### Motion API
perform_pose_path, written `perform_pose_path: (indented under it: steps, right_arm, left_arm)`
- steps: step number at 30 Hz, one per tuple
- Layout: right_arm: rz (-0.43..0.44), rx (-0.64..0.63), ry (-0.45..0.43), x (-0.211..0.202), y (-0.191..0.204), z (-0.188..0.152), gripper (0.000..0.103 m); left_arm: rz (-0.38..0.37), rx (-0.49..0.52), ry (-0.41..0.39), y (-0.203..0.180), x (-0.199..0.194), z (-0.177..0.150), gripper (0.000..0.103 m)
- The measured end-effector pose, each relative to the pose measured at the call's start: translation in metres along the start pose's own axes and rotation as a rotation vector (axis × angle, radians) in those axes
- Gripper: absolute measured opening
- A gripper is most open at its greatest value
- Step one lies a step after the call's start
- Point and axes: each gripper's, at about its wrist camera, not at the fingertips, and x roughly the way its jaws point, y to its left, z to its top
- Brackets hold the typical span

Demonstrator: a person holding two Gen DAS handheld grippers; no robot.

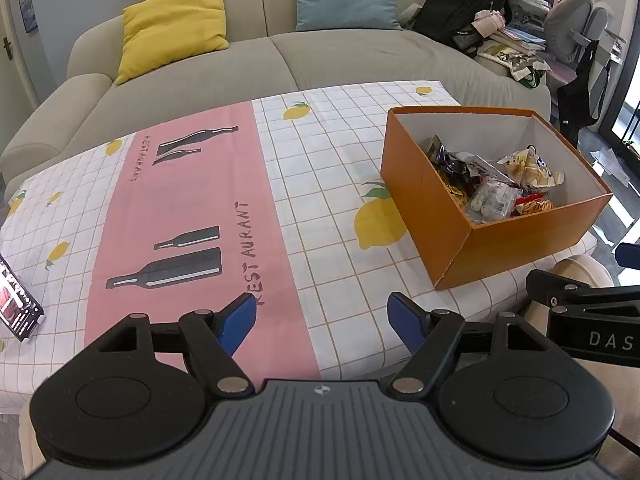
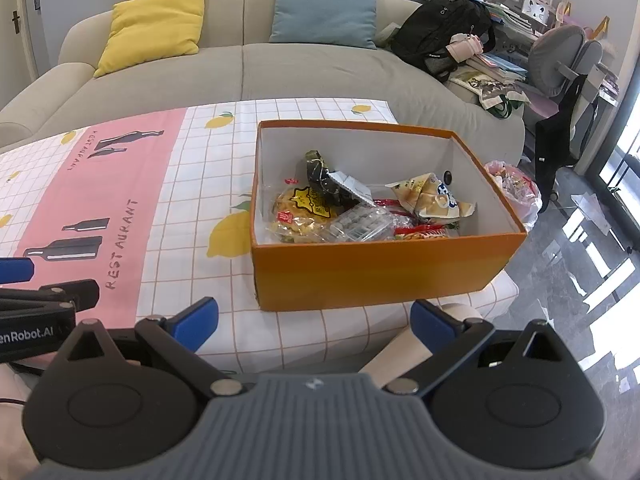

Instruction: Organize snacks

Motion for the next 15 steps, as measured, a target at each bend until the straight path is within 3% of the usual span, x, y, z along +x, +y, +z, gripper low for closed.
perform_pose_path:
  steps: [15]
  right_arm:
    - [0.003, -0.011, -0.01, -0.0015, 0.0015, 0.0001, 0.1]
  left_arm:
    - [0.0, 0.001, 0.002, 0.0, 0.0002, 0.0004, 0.086]
